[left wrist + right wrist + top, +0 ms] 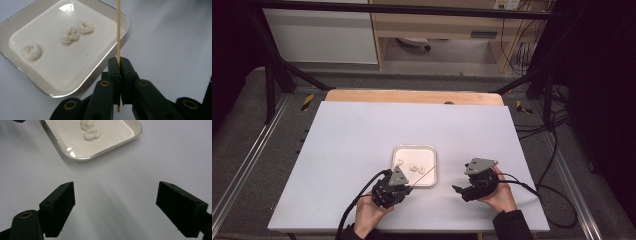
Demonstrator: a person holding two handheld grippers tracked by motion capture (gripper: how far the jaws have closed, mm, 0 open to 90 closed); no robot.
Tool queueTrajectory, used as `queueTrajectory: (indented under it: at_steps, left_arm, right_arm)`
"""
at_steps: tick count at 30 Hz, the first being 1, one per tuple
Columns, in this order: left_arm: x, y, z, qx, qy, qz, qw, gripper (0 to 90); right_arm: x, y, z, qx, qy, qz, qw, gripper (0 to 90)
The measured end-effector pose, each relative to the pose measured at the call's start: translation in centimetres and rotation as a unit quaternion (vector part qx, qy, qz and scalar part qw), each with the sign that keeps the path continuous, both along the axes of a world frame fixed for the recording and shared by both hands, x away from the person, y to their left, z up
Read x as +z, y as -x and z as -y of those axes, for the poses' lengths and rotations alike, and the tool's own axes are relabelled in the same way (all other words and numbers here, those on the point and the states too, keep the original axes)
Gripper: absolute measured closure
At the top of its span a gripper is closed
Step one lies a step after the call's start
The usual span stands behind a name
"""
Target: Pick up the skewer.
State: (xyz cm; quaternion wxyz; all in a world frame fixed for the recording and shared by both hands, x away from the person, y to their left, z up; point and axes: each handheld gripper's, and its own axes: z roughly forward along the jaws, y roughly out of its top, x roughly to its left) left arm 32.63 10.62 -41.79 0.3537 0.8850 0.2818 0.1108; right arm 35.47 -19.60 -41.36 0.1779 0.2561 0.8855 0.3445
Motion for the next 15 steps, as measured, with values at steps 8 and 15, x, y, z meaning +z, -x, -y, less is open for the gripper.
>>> queueTrajectory:
  at_steps: [8, 15]
  left_arm:
    - [-0.5, 1.1, -1.9, 0.035, 0.046, 0.013, 0.9982, 88.0]
    - [-1.3, 1.3, -2.9, 0.058, 0.077, 0.012, 0.9953, 88.0]
  right_arm:
    - [0.0, -0.4, -0.5, 0.006, -0.053, -0.020, 0.9984, 14.3]
    - [0.0, -0.9, -1.2, -0.003, -0.078, -0.035, 0.9963, 7.6]
